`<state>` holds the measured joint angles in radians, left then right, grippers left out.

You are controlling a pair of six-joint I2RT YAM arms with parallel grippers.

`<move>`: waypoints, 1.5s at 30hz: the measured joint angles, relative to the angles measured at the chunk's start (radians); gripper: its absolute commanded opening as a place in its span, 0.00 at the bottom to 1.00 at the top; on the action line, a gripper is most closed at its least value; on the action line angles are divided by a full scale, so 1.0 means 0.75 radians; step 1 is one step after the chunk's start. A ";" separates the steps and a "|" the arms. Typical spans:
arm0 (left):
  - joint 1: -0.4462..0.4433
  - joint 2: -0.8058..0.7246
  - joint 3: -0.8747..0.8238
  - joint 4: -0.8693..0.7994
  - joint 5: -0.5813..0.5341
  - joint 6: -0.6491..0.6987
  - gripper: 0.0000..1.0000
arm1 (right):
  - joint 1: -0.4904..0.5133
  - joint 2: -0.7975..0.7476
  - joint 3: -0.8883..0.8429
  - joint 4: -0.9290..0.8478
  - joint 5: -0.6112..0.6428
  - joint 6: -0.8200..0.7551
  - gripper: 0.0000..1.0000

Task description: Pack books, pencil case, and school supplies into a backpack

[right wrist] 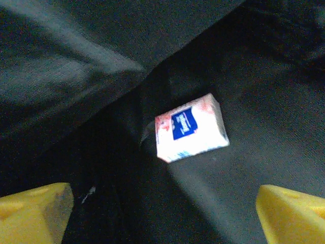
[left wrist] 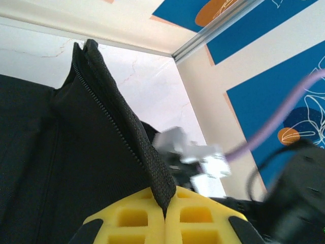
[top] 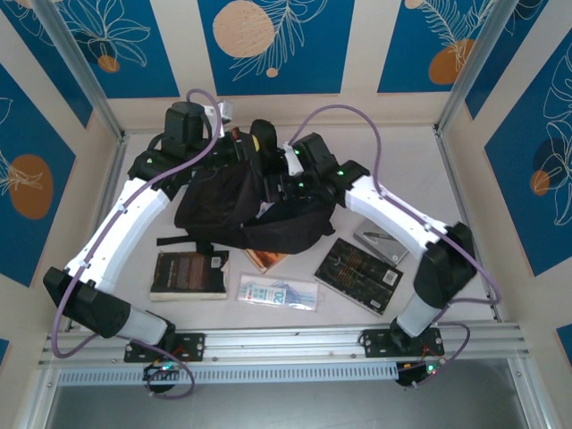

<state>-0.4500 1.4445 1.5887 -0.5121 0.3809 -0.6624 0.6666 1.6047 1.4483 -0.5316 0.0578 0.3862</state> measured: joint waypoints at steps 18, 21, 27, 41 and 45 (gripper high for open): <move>-0.059 -0.009 -0.235 0.095 -0.035 0.043 0.00 | -0.521 -0.744 -0.916 -0.037 0.189 0.157 0.05; -0.060 -0.009 -0.235 0.094 -0.058 0.060 0.00 | -0.554 -0.710 -0.964 -0.061 0.178 0.176 0.05; -0.059 -0.012 -0.235 0.093 -0.090 0.085 0.00 | -0.597 -0.409 -0.890 -0.080 0.129 0.183 0.13; -0.033 -0.012 -0.243 0.094 -0.091 0.088 0.00 | -0.788 0.090 -0.529 -0.012 0.146 0.190 0.33; -0.017 -0.012 -0.246 0.095 -0.087 0.079 0.00 | -0.875 0.116 -0.464 0.007 0.171 0.197 0.52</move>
<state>-0.4625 1.4353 1.4044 -0.4412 0.3153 -0.6033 0.0105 1.6920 1.1000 -0.5262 0.1860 0.5343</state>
